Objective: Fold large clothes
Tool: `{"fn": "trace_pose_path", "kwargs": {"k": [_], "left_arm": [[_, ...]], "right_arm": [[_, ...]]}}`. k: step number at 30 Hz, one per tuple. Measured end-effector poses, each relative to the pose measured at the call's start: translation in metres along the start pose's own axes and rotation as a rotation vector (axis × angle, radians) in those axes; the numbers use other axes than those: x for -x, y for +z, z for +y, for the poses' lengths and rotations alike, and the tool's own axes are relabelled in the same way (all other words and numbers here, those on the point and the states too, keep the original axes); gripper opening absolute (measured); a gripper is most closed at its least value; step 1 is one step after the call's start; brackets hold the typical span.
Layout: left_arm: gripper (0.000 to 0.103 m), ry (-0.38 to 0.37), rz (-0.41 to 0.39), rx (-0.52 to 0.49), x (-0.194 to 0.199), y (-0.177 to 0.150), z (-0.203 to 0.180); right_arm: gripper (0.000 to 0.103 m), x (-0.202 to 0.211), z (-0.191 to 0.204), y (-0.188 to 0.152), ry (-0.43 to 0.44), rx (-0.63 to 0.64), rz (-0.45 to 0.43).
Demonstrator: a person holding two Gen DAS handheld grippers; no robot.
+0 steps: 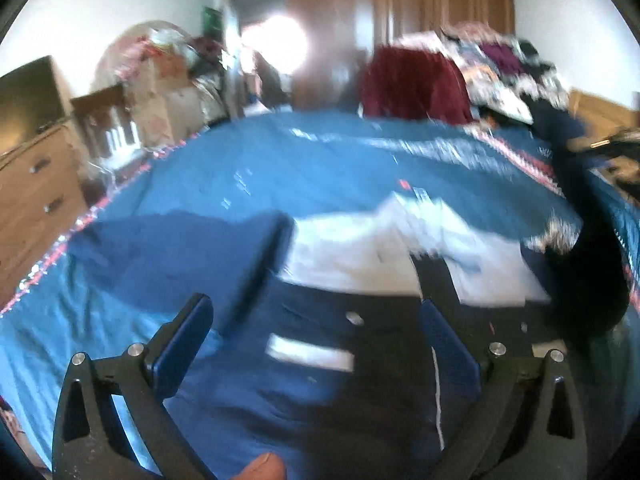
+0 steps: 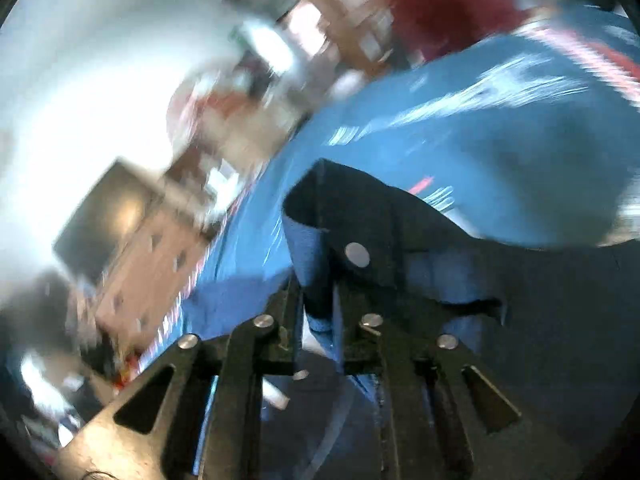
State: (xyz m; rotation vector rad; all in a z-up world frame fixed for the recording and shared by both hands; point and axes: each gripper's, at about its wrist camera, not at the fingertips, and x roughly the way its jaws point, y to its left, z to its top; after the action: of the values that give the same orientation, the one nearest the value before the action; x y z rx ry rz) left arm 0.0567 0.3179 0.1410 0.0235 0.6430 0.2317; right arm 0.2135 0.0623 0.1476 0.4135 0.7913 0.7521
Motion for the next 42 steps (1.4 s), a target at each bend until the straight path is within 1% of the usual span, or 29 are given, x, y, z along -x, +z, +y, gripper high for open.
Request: {"fn": "trace_pose_path", "kwargs": {"k": [1, 2, 3, 4, 5, 6, 7, 8, 10, 11, 12, 15, 16, 18, 20, 22, 23, 25, 26, 28, 30, 32, 33, 34, 35, 37, 38, 41, 42], "left_arm": [[0.103, 0.014, -0.001, -0.011, 0.002, 0.004, 0.008], [0.103, 0.018, 0.006, -0.019, 0.002, 0.005, 0.012], [0.103, 0.012, 0.022, -0.030, 0.001, 0.005, 0.018], [0.103, 0.004, 0.038, -0.039, -0.001, 0.004, 0.023], [0.103, -0.002, 0.060, -0.050, -0.004, 0.002, 0.028], [0.103, -0.005, 0.079, -0.051, -0.008, -0.001, 0.034], [0.103, -0.009, 0.092, -0.045, -0.012, -0.006, 0.040], [0.103, -0.010, 0.108, -0.035, -0.015, -0.013, 0.044], [0.103, -0.024, 0.148, 0.001, -0.028, -0.024, 0.052], [0.103, -0.036, 0.175, 0.026, -0.036, -0.030, 0.058], [0.103, -0.042, 0.194, 0.047, -0.042, -0.034, 0.061], [0.101, -0.074, 0.240, 0.094, -0.061, -0.042, 0.061], [0.101, -0.089, 0.247, 0.101, -0.069, -0.040, 0.057], [0.101, -0.120, 0.251, 0.102, -0.082, -0.038, 0.043], [0.098, -0.162, 0.274, 0.101, -0.104, -0.032, 0.027], [0.086, -0.185, 0.302, 0.095, -0.124, -0.027, 0.012], [0.082, -0.192, 0.324, 0.098, -0.136, -0.024, 0.005], [0.066, -0.207, 0.360, 0.115, -0.155, -0.019, -0.006], [0.063, -0.213, 0.371, 0.125, -0.165, -0.017, -0.011], [0.058, -0.211, 0.396, 0.135, -0.179, -0.016, -0.018], [0.053, -0.195, 0.422, 0.137, -0.191, -0.017, -0.023], [0.052, -0.186, 0.419, 0.157, -0.198, -0.017, -0.026], [0.048, -0.182, 0.415, 0.163, -0.200, -0.016, -0.027], [0.033, -0.175, 0.409, 0.168, -0.201, -0.016, -0.028], [0.025, -0.151, 0.403, 0.172, -0.203, -0.015, -0.027], [0.001, -0.162, 0.399, 0.201, -0.200, -0.014, -0.022], [0.001, -0.175, 0.383, 0.213, -0.193, -0.011, -0.019], [0.001, -0.200, 0.289, 0.240, -0.156, -0.002, -0.006], [0.001, -0.191, 0.266, 0.240, -0.147, -0.002, -0.002]], "right_arm": [[0.025, -0.037, 0.015, -0.011, -0.009, 0.012, 0.068], [0.030, -0.057, 0.023, -0.021, -0.026, 0.025, 0.109], [0.031, -0.075, 0.031, -0.037, -0.061, 0.037, 0.152], [0.032, -0.080, 0.033, -0.047, -0.068, 0.032, 0.167], [0.032, -0.074, 0.035, -0.059, -0.052, 0.025, 0.170], [0.037, -0.061, 0.034, -0.073, -0.041, 0.025, 0.164], [0.039, -0.047, 0.031, -0.082, -0.060, 0.037, 0.151], [0.043, -0.029, 0.025, -0.092, -0.095, 0.055, 0.131], [0.051, 0.009, 0.000, -0.104, -0.188, 0.066, 0.075], [0.059, 0.024, -0.017, -0.111, -0.233, 0.045, 0.054], [0.059, 0.043, -0.044, -0.117, -0.291, -0.015, 0.037], [0.059, 0.077, -0.096, -0.132, -0.370, -0.162, 0.027], [0.059, 0.082, -0.109, -0.136, -0.385, -0.181, 0.028], [0.059, 0.090, -0.119, -0.140, -0.408, -0.187, 0.012], [0.059, 0.093, -0.122, -0.142, -0.404, -0.188, -0.015], [0.059, 0.096, -0.128, -0.149, -0.399, -0.209, -0.028], [0.060, 0.095, -0.128, -0.153, -0.393, -0.218, -0.033], [0.060, 0.093, -0.128, -0.158, -0.387, -0.216, -0.037], [0.060, 0.091, -0.125, -0.160, -0.379, -0.207, -0.042], [0.061, 0.093, -0.131, -0.162, -0.368, -0.200, -0.048], [0.062, 0.104, -0.147, -0.169, -0.355, -0.201, -0.054], [0.064, 0.109, -0.153, -0.175, -0.347, -0.197, -0.061], [0.064, 0.109, -0.153, -0.177, -0.348, -0.192, -0.063], [0.065, 0.109, -0.156, -0.178, -0.350, -0.188, -0.063], [0.065, 0.108, -0.154, -0.177, -0.351, -0.185, -0.065], [0.065, 0.116, -0.162, -0.183, -0.345, -0.189, -0.068], [0.065, 0.117, -0.161, -0.182, -0.341, -0.191, -0.067], [0.065, 0.125, -0.167, -0.186, -0.332, -0.191, -0.060], [0.065, 0.128, -0.168, -0.186, -0.329, -0.195, -0.064]]}}
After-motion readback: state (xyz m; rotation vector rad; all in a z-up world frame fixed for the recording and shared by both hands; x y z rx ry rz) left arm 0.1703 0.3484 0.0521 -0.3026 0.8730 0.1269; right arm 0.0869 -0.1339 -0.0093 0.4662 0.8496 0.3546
